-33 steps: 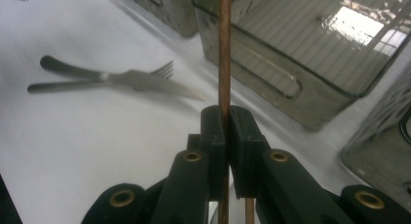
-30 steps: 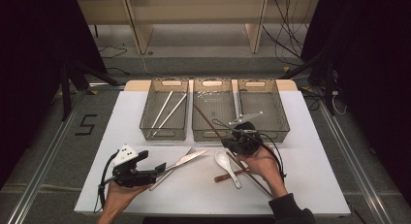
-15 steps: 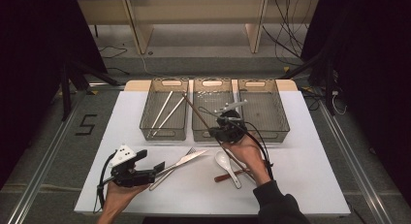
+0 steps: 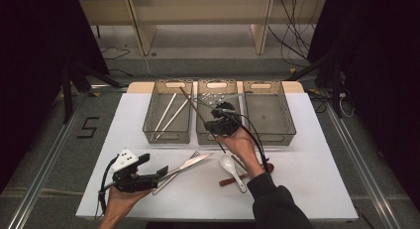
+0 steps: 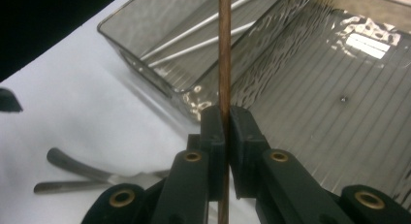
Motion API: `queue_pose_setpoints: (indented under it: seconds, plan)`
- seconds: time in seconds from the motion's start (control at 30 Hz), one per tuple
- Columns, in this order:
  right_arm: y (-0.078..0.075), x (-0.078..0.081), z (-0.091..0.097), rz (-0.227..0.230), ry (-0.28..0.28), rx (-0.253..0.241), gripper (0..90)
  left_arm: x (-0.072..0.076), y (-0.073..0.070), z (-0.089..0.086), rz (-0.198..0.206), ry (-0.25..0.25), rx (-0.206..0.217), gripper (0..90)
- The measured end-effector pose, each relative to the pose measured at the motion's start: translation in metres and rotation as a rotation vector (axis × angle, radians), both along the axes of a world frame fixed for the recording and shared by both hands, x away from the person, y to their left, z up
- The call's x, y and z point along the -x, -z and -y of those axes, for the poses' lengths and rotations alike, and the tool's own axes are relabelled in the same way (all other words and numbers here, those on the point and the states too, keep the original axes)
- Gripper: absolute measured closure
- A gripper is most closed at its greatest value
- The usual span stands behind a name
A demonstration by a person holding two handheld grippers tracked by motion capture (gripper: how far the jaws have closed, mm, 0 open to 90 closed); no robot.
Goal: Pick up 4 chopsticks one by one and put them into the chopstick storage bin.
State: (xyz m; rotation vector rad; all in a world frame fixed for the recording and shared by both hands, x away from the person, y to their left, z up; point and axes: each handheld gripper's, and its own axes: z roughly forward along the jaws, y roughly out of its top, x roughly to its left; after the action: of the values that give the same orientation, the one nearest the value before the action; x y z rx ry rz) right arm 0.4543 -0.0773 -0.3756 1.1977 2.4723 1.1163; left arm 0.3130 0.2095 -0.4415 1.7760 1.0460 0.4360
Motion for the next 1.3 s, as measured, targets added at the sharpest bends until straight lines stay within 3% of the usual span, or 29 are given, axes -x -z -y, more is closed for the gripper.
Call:
queue_pose_setpoints:
  seconds: [0.37, 0.93, 1.3]
  plan:
    - [-0.005, -0.022, -0.019, -0.017, 0.023, -0.022, 85.9, 0.004, -0.001, -0.002, 0.012, 0.003, 0.01, 16.6]
    - [-0.01, -0.039, -0.05, -0.026, 0.017, -0.011, 85.9, 0.003, 0.001, 0.002, 0.008, 0.019, 0.004, 16.7]
    - [-0.011, -0.055, -0.067, -0.058, 0.037, -0.016, 85.9, 0.003, 0.001, 0.003, 0.008, 0.028, -0.003, 16.7]
